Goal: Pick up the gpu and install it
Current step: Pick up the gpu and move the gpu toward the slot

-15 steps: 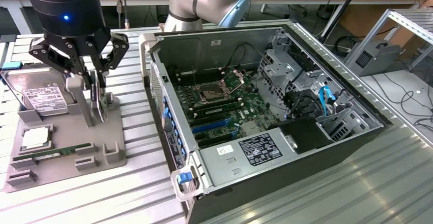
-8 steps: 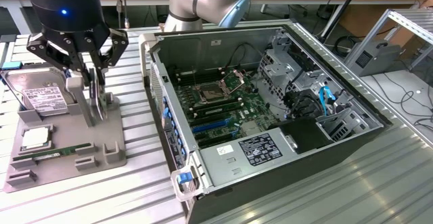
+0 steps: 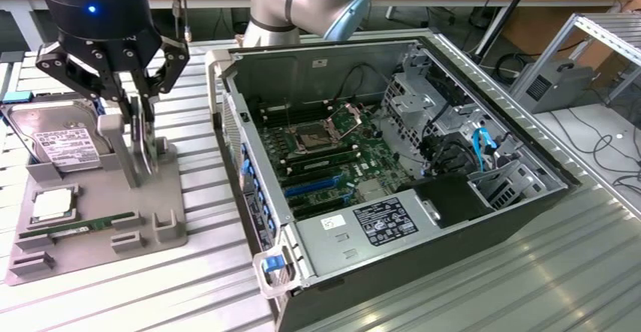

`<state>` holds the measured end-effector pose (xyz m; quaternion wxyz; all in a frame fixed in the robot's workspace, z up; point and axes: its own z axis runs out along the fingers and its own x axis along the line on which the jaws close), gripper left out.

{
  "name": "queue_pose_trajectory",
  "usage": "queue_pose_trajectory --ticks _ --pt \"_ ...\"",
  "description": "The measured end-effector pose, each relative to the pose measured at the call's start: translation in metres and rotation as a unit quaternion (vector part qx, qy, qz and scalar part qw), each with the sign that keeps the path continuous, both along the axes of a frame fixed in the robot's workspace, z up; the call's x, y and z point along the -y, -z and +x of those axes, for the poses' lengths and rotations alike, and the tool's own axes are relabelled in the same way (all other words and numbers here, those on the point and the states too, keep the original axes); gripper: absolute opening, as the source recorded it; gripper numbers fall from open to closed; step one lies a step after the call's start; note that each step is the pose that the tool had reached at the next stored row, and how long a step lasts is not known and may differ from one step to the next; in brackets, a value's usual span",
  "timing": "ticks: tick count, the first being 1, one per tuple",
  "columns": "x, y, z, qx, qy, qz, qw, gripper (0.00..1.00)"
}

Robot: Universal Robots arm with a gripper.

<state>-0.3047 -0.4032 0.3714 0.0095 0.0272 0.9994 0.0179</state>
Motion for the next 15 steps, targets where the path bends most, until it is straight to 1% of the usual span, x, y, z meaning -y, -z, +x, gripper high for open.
queue_pose_trajectory --ticks 15 --pt "0.0 -0.0109 0.0 0.0 0.0 0.0006 1.0 0.27"
